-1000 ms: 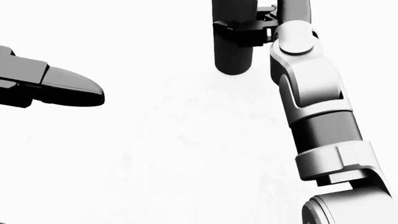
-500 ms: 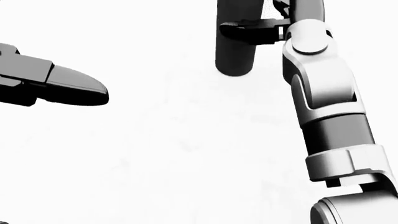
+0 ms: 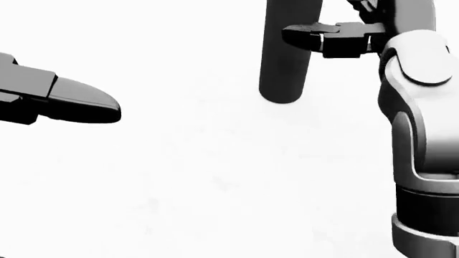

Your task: Move the drinks to the dining counter.

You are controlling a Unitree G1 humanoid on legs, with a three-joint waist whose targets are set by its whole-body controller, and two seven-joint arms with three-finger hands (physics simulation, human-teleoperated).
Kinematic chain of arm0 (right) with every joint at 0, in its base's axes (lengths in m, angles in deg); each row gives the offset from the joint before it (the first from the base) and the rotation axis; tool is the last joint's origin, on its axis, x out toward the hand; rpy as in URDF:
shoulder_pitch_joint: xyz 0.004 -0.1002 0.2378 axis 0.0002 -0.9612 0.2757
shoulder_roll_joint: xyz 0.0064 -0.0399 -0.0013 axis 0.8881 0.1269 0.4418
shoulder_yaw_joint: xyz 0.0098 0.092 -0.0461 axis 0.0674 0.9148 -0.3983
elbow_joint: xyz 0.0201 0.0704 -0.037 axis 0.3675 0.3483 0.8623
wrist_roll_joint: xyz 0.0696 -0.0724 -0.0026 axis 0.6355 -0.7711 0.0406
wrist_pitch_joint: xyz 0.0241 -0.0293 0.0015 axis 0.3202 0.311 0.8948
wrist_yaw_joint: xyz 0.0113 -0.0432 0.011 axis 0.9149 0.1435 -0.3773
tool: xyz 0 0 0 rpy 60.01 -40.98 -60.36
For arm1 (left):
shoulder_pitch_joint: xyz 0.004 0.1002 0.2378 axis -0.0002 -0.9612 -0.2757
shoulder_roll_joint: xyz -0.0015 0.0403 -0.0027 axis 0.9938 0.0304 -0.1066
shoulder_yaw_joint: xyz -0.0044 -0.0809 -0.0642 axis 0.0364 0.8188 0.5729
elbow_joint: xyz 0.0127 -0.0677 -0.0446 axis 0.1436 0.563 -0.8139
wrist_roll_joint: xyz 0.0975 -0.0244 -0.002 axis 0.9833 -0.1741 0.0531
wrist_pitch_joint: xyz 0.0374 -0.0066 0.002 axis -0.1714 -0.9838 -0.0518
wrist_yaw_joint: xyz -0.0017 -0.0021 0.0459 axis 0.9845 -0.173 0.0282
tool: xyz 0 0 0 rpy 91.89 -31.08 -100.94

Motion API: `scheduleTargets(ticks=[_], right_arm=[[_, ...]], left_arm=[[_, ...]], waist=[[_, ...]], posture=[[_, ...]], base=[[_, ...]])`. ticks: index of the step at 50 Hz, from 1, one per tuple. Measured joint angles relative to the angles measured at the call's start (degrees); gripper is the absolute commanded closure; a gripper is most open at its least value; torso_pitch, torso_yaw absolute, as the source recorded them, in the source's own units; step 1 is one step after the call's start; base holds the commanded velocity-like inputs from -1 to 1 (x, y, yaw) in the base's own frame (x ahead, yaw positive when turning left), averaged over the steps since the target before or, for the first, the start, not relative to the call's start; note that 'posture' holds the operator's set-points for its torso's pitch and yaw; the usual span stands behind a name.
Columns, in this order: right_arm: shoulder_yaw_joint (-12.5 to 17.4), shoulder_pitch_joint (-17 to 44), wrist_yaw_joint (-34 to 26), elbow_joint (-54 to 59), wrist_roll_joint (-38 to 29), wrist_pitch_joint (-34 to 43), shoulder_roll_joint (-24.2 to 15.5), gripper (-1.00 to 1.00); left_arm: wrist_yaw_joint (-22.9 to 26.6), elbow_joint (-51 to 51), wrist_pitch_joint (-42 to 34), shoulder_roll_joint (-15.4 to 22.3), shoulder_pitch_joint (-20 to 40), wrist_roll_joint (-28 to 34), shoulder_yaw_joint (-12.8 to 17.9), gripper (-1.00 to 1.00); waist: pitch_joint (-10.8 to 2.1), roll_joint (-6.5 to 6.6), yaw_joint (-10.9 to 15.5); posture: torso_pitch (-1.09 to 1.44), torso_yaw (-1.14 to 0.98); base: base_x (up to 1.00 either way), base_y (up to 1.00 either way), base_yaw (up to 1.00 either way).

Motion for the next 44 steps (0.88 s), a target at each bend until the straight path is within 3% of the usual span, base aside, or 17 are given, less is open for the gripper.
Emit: scheduleTargets(ticks=[9, 11, 12, 17, 23, 29, 37, 44], right_arm=[[8.21, -6.98, -3.50, -16.70, 6.22, 8.54, -7.44, -0.75], [9.40, -7.92, -3.78, -18.38, 7.67, 10.13, -9.09, -0.91], [9.95, -8.17, -3.95, -19.57, 8.58, 11.46, -10.07, -1.00], [14.57, -8.42, -4.29, -28.06, 14.33, 19.50, -15.51, -1.00], [22.64, -10.91, -3.74, -33.94, 21.71, 24.50, -21.20, -1.00], [31.43, -14.71, -1.90, -36.31, 30.76, 27.34, -27.16, -1.00], [41.34, -22.05, 3.05, -37.58, 44.92, 26.73, -34.47, -1.00], [50.05, -29.62, 8.76, -37.05, 58.10, 23.53, -41.19, -1.00]], left_arm=[[-0.66, 0.31, 0.00, 1.24, 0.44, -0.99, 1.27, -1.00], [-0.83, 0.81, 0.00, 1.73, 0.96, -1.32, 1.64, -1.00], [-0.87, 1.15, 0.00, 2.06, 1.30, -1.51, 1.90, -1.00], [-0.76, 3.43, 0.00, 4.66, 3.26, -3.31, 4.23, -1.00], [-2.29, 5.05, 0.00, 8.63, 5.19, -8.76, 7.64, -1.00], [-8.08, 5.62, 0.00, 12.90, 4.51, -19.55, 13.56, -1.00], [-21.14, 6.99, 0.00, 20.18, 0.65, -40.93, 25.03, -1.00], [-30.95, 9.41, 1.42, 29.93, -7.91, -57.08, 35.00, -1.00]], waist=[[-0.32, -1.87, 0.85], [-0.08, -2.04, 0.87], [0.13, -2.01, 0.86], [1.18, -1.32, 0.72], [1.34, -0.66, 0.42], [1.52, -0.05, 0.13], [1.90, 0.25, -0.40], [2.35, 0.61, -0.68]], posture=[[0.00, 0.00], [0.00, 0.00], [0.00, 0.00], [0.00, 0.00], [0.00, 0.00], [0.00, 0.00], [0.00, 0.00], [0.00, 0.00]], base=[[0.00, 0.00, 0.00], [0.00, 0.00, 0.00], [0.00, 0.00, 0.00], [0.00, 0.00, 0.00], [0.00, 0.00, 0.00], [0.00, 0.00, 0.00], [0.00, 0.00, 0.00], [0.00, 0.00, 0.00]])
